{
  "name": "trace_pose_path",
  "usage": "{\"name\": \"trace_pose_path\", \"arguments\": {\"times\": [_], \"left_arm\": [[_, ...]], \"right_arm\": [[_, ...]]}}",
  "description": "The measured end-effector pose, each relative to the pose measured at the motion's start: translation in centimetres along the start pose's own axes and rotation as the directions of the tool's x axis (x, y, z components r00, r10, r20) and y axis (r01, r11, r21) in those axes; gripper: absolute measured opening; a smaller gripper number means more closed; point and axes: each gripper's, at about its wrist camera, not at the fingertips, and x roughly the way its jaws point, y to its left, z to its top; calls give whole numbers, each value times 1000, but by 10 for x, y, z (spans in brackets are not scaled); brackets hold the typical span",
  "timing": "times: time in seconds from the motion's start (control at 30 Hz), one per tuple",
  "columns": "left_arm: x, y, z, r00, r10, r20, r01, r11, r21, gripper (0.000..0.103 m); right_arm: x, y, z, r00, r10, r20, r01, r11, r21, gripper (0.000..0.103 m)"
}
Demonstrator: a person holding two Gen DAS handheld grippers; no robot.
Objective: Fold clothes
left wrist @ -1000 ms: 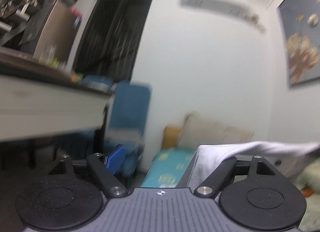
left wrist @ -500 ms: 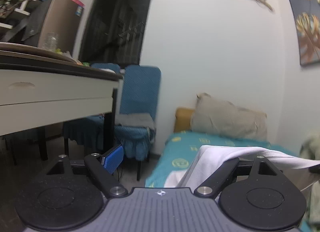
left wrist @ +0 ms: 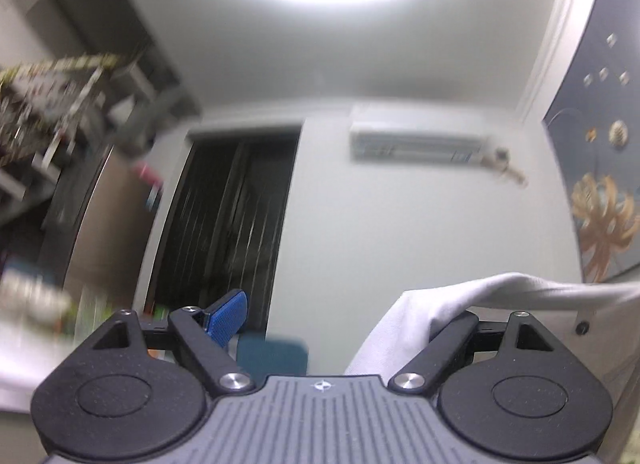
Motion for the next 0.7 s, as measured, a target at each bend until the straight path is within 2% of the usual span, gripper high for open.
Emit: {"name": "trace_pose_path", "arguments": {"times": [0.07, 0.17, 0.23, 0.33, 0.43, 0.53, 0.63, 0.7], "left_arm": [[-9, -4, 43, 999, -16, 33, 16, 1000, 10, 87], [-12, -11, 95, 998, -59, 13, 58, 998, 25, 87], [-13, -18, 121, 997, -74, -13, 74, 996, 41, 87], [-5, -24, 138, 995, -76, -64, 79, 995, 56, 87], [14, -24, 128, 990, -77, -122, 83, 996, 43, 87], [38, -27, 101, 987, -64, -144, 73, 995, 62, 87], [82, -28, 53, 980, -55, -191, 69, 995, 68, 87], [115, -30, 13, 968, -50, -245, 66, 996, 58, 87]], "right_arm": [[-19, 0, 41, 999, 24, 28, -24, 1000, 13, 73], [-32, -9, 91, 998, 65, -13, -63, 994, 92, 73], [-39, -14, 110, 996, 86, -34, -82, 991, 105, 73], [-44, -10, 126, 994, 95, -60, -92, 994, 56, 73], [-35, -8, 122, 991, 93, -100, -91, 996, 24, 73], [-9, -4, 112, 989, 85, -119, -87, 996, -11, 73], [36, 0, 89, 987, 64, -149, -69, 997, -35, 73], [76, 2, 59, 980, 48, -193, -58, 997, -42, 73]]}}
